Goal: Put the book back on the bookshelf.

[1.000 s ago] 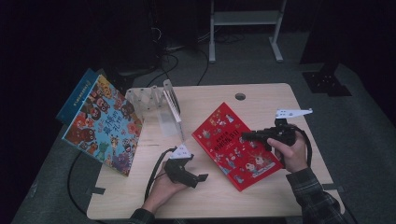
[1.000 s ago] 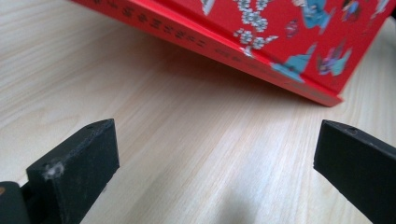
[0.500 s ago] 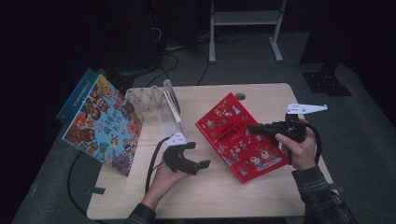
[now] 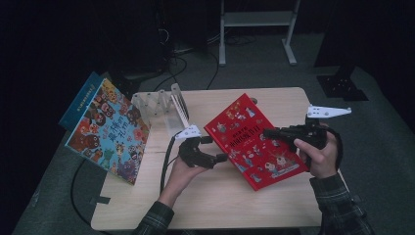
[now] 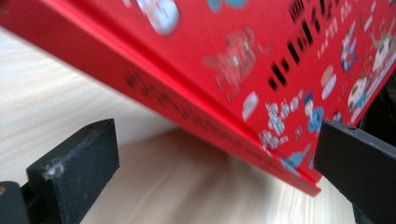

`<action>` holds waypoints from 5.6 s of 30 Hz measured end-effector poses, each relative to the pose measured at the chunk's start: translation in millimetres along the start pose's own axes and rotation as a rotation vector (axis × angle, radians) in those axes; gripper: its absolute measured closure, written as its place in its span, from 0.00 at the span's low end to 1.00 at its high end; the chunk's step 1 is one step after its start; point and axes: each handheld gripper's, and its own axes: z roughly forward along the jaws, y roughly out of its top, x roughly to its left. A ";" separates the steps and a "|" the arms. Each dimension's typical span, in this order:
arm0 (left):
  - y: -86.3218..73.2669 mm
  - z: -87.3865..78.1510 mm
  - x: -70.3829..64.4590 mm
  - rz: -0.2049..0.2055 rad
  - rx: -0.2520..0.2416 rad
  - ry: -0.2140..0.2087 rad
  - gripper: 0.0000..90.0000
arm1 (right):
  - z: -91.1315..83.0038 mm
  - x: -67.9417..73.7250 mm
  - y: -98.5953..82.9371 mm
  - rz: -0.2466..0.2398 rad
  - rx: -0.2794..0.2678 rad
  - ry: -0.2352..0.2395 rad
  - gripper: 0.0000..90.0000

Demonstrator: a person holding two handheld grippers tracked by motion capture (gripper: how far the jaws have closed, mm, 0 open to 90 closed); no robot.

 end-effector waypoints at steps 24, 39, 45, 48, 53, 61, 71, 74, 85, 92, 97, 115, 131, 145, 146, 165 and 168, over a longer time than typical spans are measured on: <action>19.4 -24.3 3.1 -0.049 -0.126 -0.077 0.07 | 13.9 -5.2 -9.9 0.030 -0.004 0.080 0.97; 28.8 -42.3 2.1 -0.038 -0.219 -0.100 0.23 | 27.2 -8.2 -20.2 0.021 0.057 0.105 0.95; 33.9 -49.2 0.5 -0.032 -0.241 -0.116 0.25 | 32.8 -9.2 -24.7 0.025 0.077 0.113 0.94; 35.4 -50.8 -0.3 -0.031 -0.249 -0.119 0.25 | 35.2 -9.2 -26.4 0.017 0.087 0.113 0.94; 38.5 -55.2 -1.9 -0.022 -0.266 -0.145 0.29 | 39.9 -9.5 -30.8 0.016 0.119 0.126 0.94; 45.1 -62.3 -5.6 0.028 -0.262 -0.170 0.37 | 50.9 -8.2 -40.0 0.012 0.177 0.166 0.94; 45.5 -66.8 -7.4 0.062 -0.251 -0.180 0.50 | 52.4 -9.8 -42.8 0.020 0.196 0.197 0.93; 45.5 -68.3 -7.4 0.081 -0.253 -0.173 0.58 | 52.2 -10.5 -43.8 0.020 0.201 0.207 0.93; 45.2 -72.9 -7.2 0.085 -0.262 -0.198 0.76 | 53.9 -12.0 -45.1 0.016 0.203 0.221 0.89; 46.4 -74.0 -8.6 0.085 -0.258 -0.246 0.84 | 54.5 -14.8 -45.8 0.008 0.195 0.205 0.84; 49.2 -74.3 -13.7 0.103 -0.249 -0.240 0.87 | 53.4 -16.8 -46.4 0.002 0.187 0.202 0.80; 48.4 -79.5 -14.6 0.091 -0.263 -0.146 0.89 | 43.1 -26.7 -46.2 -0.035 0.168 0.061 0.67; 48.8 -87.9 -18.4 0.086 -0.237 -0.014 0.89 | 43.2 -47.9 -78.7 -0.104 0.192 -0.381 0.34; 52.1 -118.3 -16.6 0.068 -0.255 0.090 0.89 | 42.4 -87.8 -127.8 -0.047 0.361 -0.589 0.33; 52.1 -121.5 -16.3 0.065 -0.261 0.096 0.89 | 42.5 -90.2 -129.7 -0.045 0.364 -0.599 0.34; 48.7 -184.6 -12.2 0.046 -0.310 0.233 0.89 | 39.1 -104.0 -138.0 0.004 0.371 -0.679 0.22; 47.0 -195.5 -11.1 0.039 -0.322 0.251 0.89 | 39.1 -104.0 -138.0 0.006 0.371 -0.680 0.22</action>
